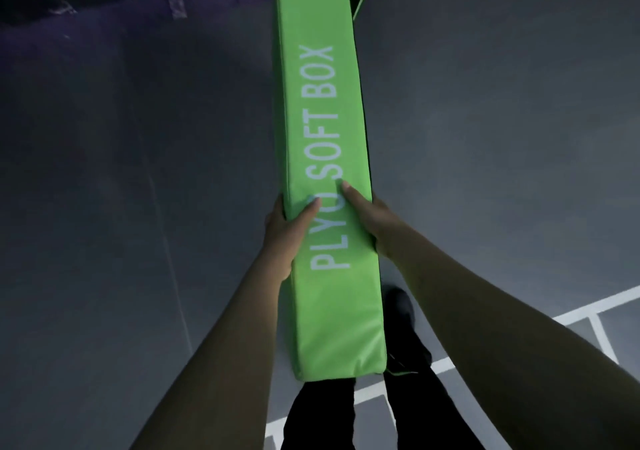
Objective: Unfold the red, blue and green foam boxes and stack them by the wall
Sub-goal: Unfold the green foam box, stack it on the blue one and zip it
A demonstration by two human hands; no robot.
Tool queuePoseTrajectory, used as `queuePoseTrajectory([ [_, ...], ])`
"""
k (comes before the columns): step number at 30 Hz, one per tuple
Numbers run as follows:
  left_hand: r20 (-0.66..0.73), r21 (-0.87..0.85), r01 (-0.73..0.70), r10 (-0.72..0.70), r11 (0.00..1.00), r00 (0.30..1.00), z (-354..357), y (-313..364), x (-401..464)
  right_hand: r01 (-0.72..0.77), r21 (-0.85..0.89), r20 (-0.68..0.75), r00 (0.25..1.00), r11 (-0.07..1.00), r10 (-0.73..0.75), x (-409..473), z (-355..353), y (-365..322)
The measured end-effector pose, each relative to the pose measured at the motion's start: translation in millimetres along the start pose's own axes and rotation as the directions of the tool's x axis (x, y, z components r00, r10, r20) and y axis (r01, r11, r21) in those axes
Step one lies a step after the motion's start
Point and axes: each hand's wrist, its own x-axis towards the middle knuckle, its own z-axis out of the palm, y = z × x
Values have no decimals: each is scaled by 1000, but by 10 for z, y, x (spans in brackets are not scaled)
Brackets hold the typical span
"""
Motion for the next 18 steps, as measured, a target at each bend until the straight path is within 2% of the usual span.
queuePoseTrajectory([
  [4, 61, -52, 16, -13, 999, 998, -45, 252, -138, 29, -33, -14, 999, 999, -30, -179, 19, -202],
  [12, 205, 4, 12, -12, 1000, 979, 293, 1379, -867, 142, -144, -7, 989, 979, -145, -1232, -518, -1112],
  [18, 322, 59, -121, 96, 991, 942, 1157, 2331, -1520, 236, -131, -114, 961, 963, -251, -2089, -1462, -1807],
])
